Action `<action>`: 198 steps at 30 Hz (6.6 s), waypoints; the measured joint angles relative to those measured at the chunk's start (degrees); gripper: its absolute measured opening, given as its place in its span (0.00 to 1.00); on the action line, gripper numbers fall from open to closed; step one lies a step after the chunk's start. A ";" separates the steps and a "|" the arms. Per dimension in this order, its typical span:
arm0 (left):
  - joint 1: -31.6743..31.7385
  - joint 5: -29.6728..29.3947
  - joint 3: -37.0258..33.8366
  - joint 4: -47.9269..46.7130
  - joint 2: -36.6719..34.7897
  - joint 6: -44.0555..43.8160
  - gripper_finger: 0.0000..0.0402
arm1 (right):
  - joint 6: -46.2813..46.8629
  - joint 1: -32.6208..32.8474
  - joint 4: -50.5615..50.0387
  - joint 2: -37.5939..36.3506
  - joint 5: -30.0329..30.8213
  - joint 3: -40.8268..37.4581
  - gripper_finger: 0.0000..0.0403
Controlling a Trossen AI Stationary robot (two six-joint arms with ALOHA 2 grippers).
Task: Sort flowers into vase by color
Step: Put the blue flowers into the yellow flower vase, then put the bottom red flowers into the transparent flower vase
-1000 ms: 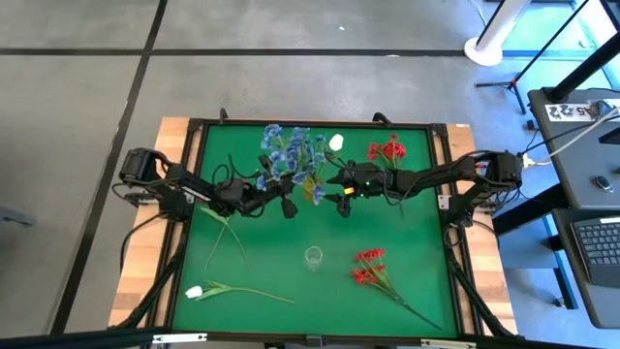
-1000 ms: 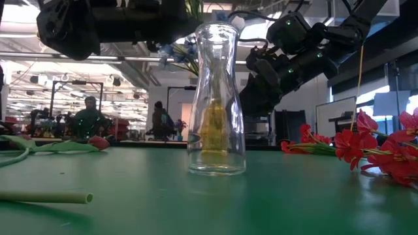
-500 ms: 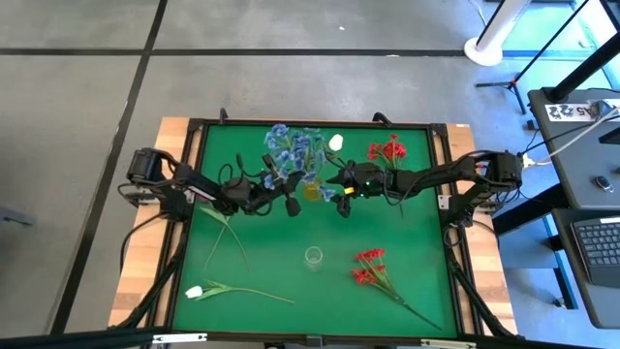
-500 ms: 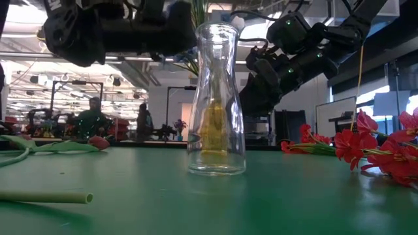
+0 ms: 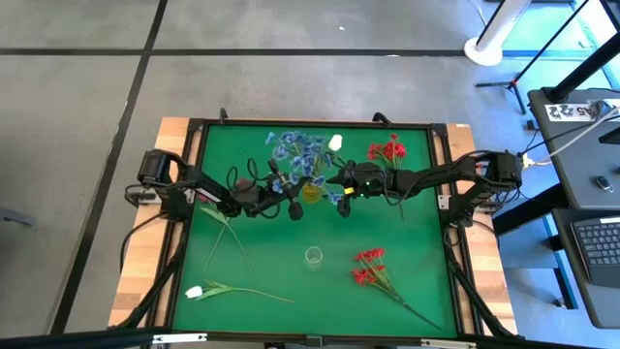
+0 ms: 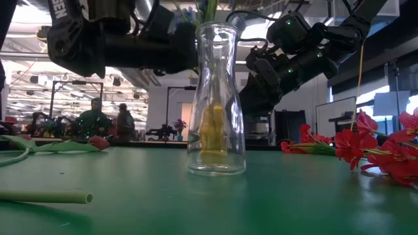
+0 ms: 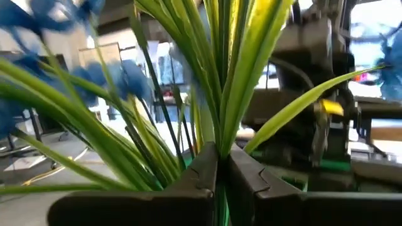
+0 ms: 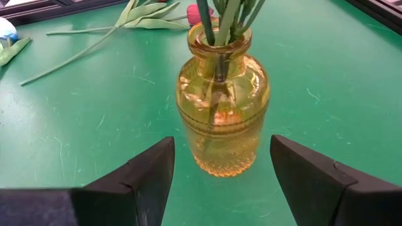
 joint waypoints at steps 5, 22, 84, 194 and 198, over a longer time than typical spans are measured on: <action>-0.33 -0.49 0.00 -5.47 0.00 -0.81 0.14 | 0.00 0.00 -0.02 0.00 0.00 0.00 0.65; -0.37 -3.40 -0.02 -29.57 -11.53 -12.87 0.58 | -0.02 0.00 -0.09 0.00 0.00 0.02 0.65; -33.35 -2.57 -3.28 -93.73 -48.02 -62.72 0.54 | 43.66 44.81 -63.38 -26.80 23.09 3.48 0.65; -29.35 -6.60 -3.34 -91.63 -48.04 -60.99 0.54 | -9.15 42.54 15.00 -9.60 30.37 17.53 0.01; -29.35 -6.60 -3.34 -91.62 -48.04 -60.96 0.54 | -8.69 38.92 19.55 -4.78 26.35 17.53 0.01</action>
